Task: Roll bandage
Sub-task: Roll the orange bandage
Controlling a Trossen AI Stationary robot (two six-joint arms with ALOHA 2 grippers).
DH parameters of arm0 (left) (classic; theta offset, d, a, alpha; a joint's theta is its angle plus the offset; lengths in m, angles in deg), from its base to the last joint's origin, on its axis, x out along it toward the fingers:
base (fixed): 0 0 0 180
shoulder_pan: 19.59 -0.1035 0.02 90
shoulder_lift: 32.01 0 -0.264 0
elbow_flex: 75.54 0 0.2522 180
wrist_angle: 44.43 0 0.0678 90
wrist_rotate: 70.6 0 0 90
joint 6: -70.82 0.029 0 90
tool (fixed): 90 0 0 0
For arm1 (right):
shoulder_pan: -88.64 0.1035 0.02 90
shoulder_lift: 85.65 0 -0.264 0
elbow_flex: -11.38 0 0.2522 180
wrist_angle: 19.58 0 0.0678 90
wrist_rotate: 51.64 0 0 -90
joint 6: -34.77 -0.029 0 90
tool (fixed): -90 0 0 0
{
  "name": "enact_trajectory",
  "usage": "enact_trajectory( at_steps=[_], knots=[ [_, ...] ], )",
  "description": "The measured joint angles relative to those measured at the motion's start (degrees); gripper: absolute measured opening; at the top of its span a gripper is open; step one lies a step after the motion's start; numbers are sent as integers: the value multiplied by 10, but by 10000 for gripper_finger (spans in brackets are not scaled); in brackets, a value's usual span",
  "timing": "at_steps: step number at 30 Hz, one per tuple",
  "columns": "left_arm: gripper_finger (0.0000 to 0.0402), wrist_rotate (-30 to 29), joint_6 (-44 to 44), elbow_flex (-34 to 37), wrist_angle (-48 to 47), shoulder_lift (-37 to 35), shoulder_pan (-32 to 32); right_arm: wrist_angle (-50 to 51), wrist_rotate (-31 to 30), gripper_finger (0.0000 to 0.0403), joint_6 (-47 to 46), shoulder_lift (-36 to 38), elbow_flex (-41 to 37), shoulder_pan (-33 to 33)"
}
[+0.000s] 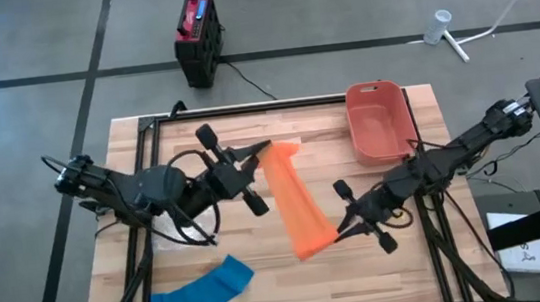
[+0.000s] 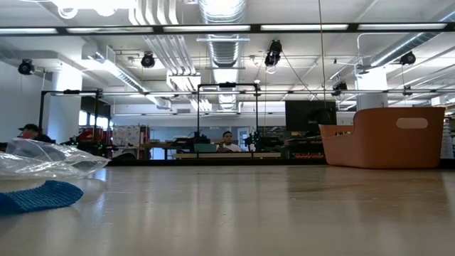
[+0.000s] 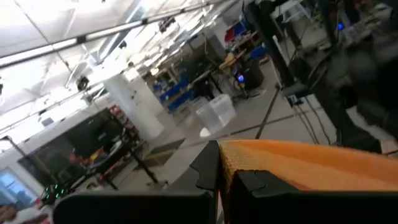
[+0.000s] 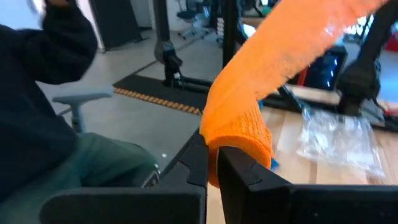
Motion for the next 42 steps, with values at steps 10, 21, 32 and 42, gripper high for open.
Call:
enact_trajectory(
  at_steps=[10,21,32,42],
  knots=[
    [0,-21,-86,124,3,-90,-10,-22,-2,9,14,25,0,16],
    [0,39,-157,267,97,-120,-39,-77,28,9,48,24,0,15],
    [0,41,-222,315,101,-110,-40,-97,26,9,66,24,0,16],
    [0,139,-298,351,101,-106,-40,-129,-10,9,89,24,0,14]
  ],
)
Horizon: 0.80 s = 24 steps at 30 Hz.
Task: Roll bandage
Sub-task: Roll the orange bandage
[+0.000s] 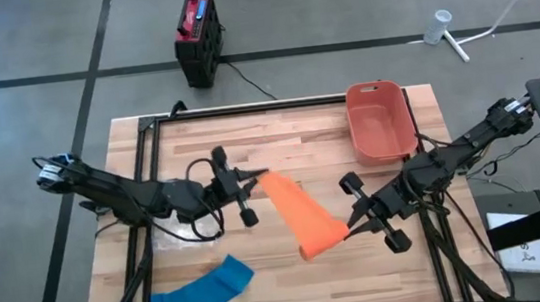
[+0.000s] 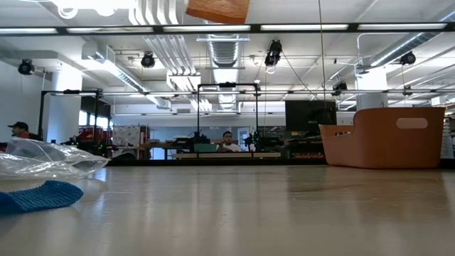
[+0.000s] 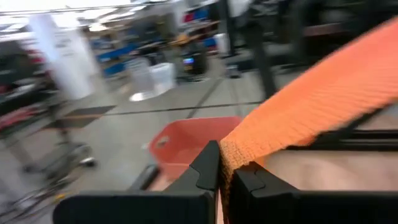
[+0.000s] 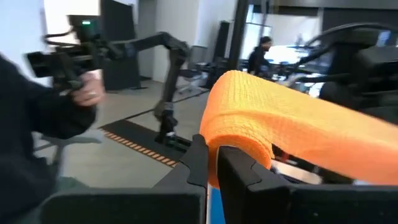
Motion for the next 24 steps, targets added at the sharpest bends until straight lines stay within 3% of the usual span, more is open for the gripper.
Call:
enact_trajectory(
  at_steps=[4,9,18,24],
  knots=[
    [2,68,-4,0,7,11,0,-2,-27,9,0,0,0,0],
    [33,94,-7,0,9,30,1,-13,-59,9,0,0,0,0],
    [148,94,0,-26,-6,35,15,23,-163,9,5,0,0,-8],
    [220,91,12,-98,-130,34,29,57,-184,9,9,0,0,-12]
  ],
)
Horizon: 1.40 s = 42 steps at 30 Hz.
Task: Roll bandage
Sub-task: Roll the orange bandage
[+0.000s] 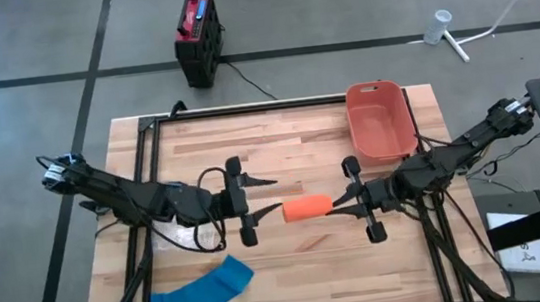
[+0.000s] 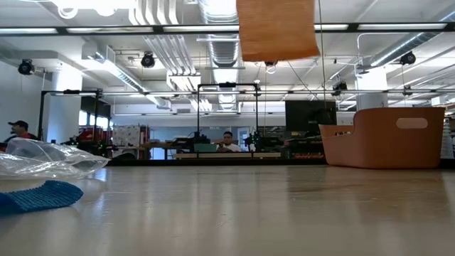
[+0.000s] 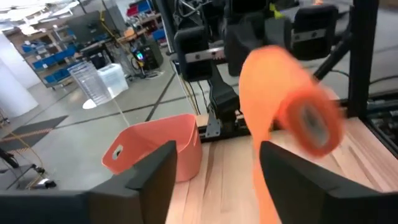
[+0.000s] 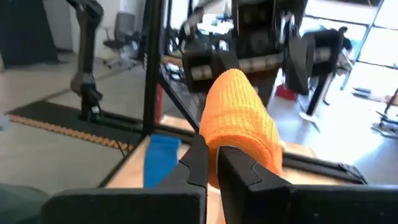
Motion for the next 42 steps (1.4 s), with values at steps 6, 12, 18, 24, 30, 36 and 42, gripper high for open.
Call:
enact_trajectory(
  at_steps=[6,12,18,24,30,36,42],
  knots=[
    [248,-11,-5,-62,-40,5,9,60,-11,9,-19,0,0,-11],
    [237,-1,9,-106,-15,79,13,84,-12,9,-23,-1,0,-31],
    [223,-28,-9,-234,-105,185,-10,113,-12,9,-6,-6,0,-43],
    [191,-31,-52,-372,-278,266,-36,134,-11,9,-13,-6,0,-42],
    [161,-9,-65,-433,-350,305,-43,139,-14,9,-1,-5,0,-43],
    [145,5,-69,-440,-357,303,-43,155,-22,9,-2,-5,0,-43],
    [148,33,-87,-427,-354,305,-49,160,-23,9,-4,-5,0,-44]
  ],
)
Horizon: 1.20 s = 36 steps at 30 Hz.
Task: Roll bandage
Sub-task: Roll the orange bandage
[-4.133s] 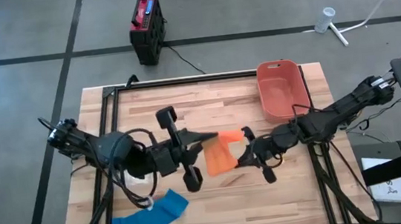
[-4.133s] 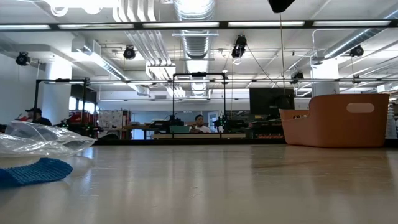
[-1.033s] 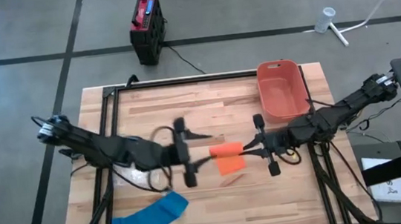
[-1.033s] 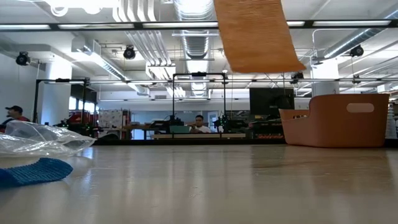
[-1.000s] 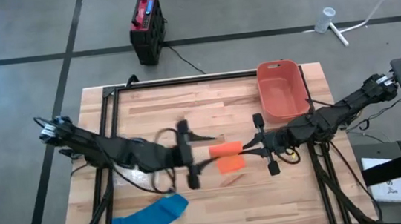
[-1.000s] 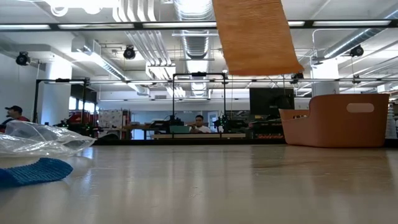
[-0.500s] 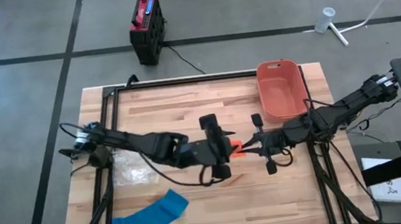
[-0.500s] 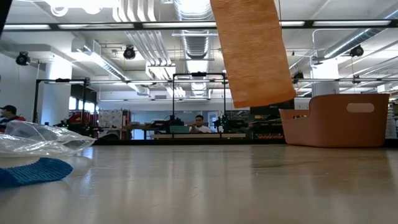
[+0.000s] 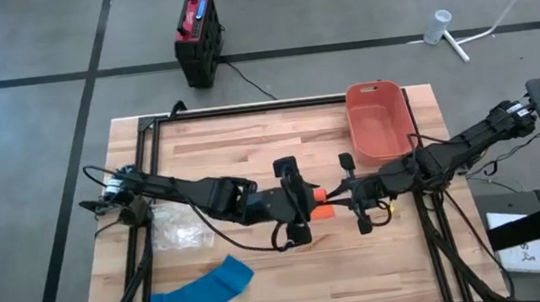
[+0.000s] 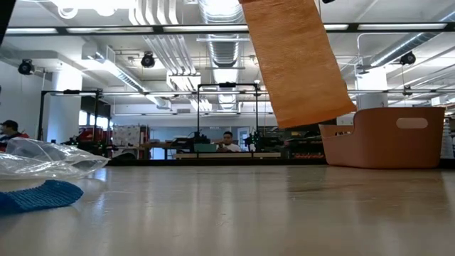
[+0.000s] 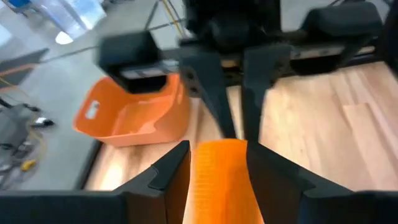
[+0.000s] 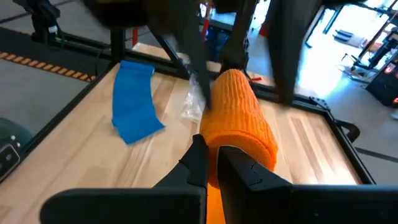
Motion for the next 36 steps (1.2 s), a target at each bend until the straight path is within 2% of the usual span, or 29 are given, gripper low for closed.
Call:
enact_trajectory(
  at_steps=[8,17,24,28,32,36],
  knots=[
    [165,-8,-1,4,10,15,-16,3,-8,9,-3,0,0,-1],
    [167,-46,60,5,79,16,-23,-2,9,9,-1,0,0,1],
    [160,-66,59,5,42,-20,-5,4,5,9,0,8,0,0],
    [154,-67,37,12,6,-51,13,29,16,9,4,41,0,4],
    [153,-79,-3,83,50,-109,30,53,22,9,11,95,0,16],
    [154,-98,-56,239,182,-169,35,51,22,9,28,140,0,32]
  ],
)
